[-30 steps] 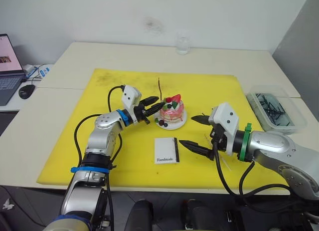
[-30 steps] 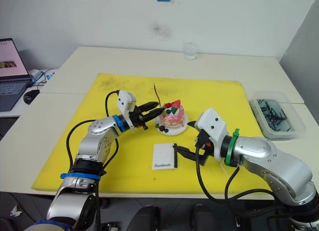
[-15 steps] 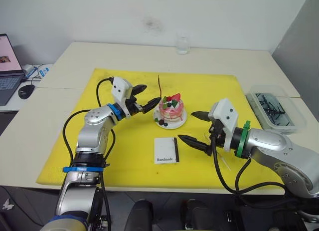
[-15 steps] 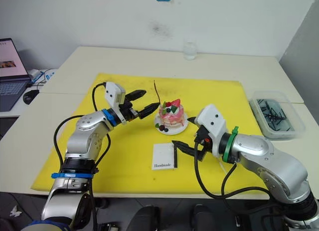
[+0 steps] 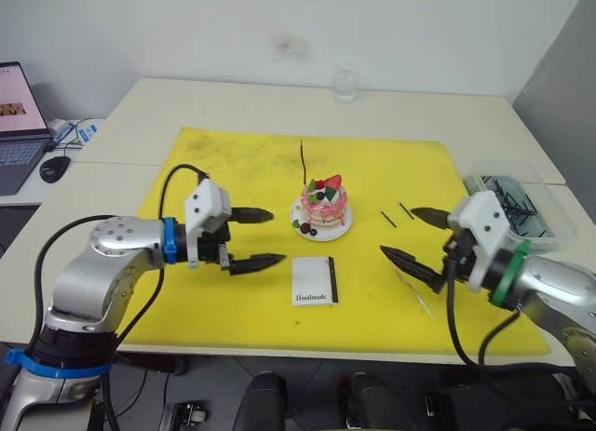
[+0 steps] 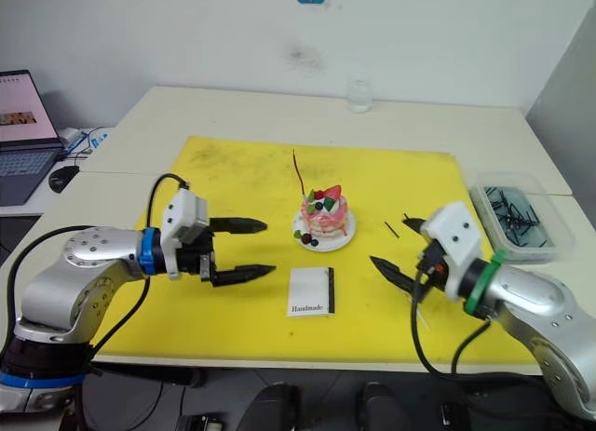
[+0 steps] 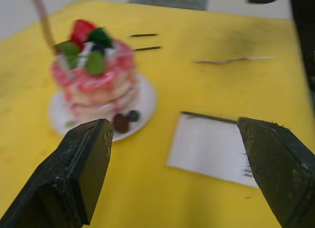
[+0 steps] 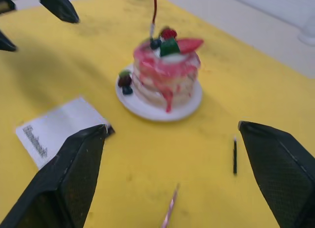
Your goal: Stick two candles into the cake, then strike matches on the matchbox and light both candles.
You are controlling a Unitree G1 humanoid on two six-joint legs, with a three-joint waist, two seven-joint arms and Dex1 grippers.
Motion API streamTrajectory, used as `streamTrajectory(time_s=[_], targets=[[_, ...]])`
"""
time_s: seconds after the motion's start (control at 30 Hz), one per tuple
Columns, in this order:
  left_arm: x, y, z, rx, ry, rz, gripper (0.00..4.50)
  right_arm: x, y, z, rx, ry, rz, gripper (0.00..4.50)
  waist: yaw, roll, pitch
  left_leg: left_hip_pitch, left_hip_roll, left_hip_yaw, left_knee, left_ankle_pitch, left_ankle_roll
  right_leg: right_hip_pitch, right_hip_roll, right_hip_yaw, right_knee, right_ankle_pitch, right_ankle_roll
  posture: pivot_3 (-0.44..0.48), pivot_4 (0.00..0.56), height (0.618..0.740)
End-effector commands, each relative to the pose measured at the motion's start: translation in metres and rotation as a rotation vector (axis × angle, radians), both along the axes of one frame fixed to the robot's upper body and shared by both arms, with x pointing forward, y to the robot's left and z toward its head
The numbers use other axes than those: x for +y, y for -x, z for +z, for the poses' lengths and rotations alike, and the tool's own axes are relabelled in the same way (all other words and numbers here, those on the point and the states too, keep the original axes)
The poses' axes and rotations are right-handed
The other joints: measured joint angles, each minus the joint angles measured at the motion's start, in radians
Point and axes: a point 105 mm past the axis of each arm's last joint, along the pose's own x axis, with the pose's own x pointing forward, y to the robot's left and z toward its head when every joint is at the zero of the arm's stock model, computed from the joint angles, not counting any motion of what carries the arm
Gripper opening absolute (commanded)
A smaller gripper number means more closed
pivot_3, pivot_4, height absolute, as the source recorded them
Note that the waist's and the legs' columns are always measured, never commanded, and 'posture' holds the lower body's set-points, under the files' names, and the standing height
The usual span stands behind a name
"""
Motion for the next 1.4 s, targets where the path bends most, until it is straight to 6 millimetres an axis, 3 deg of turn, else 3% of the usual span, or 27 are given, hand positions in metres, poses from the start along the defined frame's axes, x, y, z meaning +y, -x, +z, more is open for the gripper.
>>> streamTrajectory(time_s=[0.03, 0.27, 0.6, 0.7, 0.93, 1.07, 1.27, 1.4], targets=[[-0.026, 0.035, -0.002, 0.045, 0.000, -0.180, 4.49, -0.010, 0.014, -0.007, 0.006, 0.059, -0.033, 4.50, -0.001, 0.000, 0.000, 0.001, 0.000, 0.000, 0.000, 0.000, 0.000, 0.001, 0.000, 0.000, 0.000, 0.000, 0.000, 0.000, 0.150, 0.740], [-0.045, 0.052, -0.009, 0.056, 0.010, -0.305, 4.49, -0.021, 0.026, -0.047, 0.094, 0.070, -0.195, 4.50, -0.004, 0.000, 0.000, 0.007, 0.001, -0.001, -0.002, 0.000, 0.000, 0.004, 0.002, 0.000, 0.002, -0.003, -0.006, 0.000, 0.150, 0.740], [-0.053, 0.054, -0.010, 0.049, 0.027, -0.333, 4.49, -0.023, 0.026, -0.078, 0.157, 0.058, -0.292, 4.50, -0.004, 0.000, 0.000, 0.009, 0.000, 0.001, -0.002, 0.000, 0.000, 0.005, 0.001, 0.001, 0.001, -0.004, -0.007, 0.000, 0.150, 0.740], [-0.055, 0.054, -0.010, 0.046, 0.033, -0.331, 4.50, -0.023, 0.030, -0.087, 0.197, 0.067, -0.305, 3.92, -0.004, 0.000, 0.000, 0.009, 0.001, 0.000, -0.003, 0.000, 0.000, 0.005, 0.001, 0.001, 0.001, -0.005, -0.008, 0.000, 0.150, 0.740], [-0.056, 0.054, -0.009, 0.042, 0.040, -0.330, 4.50, -0.014, 0.031, -0.089, 0.216, 0.058, -0.290, 1.41, -0.004, 0.000, 0.000, 0.009, 0.001, 0.000, -0.003, 0.000, 0.000, 0.005, 0.001, 0.001, 0.001, -0.005, -0.008, 0.000, 0.150, 0.740], [-0.056, 0.053, -0.010, 0.040, 0.035, -0.326, 4.50, -0.009, 0.031, -0.080, 0.212, 0.021, -0.279, 0.03, -0.004, 0.000, 0.000, 0.009, 0.000, 0.001, -0.003, 0.000, 0.000, 0.005, 0.001, 0.001, 0.001, -0.005, -0.008, 0.000, 0.150, 0.740], [-0.055, 0.053, -0.010, 0.039, 0.035, -0.318, 4.50, -0.008, 0.029, -0.054, 0.199, -0.029, -0.243, 0.03, -0.004, 0.000, 0.000, 0.009, 0.001, 0.001, -0.004, 0.000, 0.000, 0.005, 0.001, 0.001, 0.001, -0.005, -0.008, 0.000, 0.150, 0.740], [-0.057, 0.057, -0.009, 0.044, 0.044, -0.322, 4.50, -0.019, 0.024, -0.032, 0.181, -0.019, -0.216, 0.03, -0.004, 0.000, 0.000, 0.009, 0.000, 0.001, -0.004, 0.000, 0.000, 0.005, 0.001, 0.001, 0.001, -0.005, -0.008, 0.000, 0.150, 0.740]])
